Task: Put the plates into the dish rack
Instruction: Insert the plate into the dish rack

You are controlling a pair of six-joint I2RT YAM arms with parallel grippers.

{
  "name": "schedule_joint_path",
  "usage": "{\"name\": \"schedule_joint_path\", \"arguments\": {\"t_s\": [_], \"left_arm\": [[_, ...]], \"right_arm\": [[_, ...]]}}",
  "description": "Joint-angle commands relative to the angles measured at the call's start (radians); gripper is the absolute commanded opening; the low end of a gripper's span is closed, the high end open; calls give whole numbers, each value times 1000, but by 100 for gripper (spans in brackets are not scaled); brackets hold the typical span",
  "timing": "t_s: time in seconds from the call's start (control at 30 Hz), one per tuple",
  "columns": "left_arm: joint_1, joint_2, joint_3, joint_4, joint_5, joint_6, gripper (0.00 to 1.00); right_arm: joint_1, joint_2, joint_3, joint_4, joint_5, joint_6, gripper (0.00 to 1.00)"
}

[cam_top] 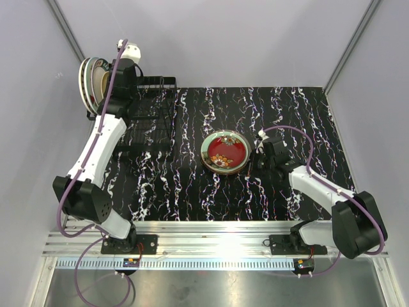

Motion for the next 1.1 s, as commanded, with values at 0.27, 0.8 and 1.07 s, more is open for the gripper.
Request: {"name": "schedule_joint_path", "arguments": {"t_s": [0.27,0.8,1.07], "left_arm": [[5,36,-12,83,-9,25,0],[14,40,-68,100,-17,31,0],[19,26,-75,97,-19,30,14]], "right_arm": [[-21,19,34,35,-29,-12,0],[-37,31,34,41,-49,-9,0],[-41,33,36,43,-57,-6,0]]}}
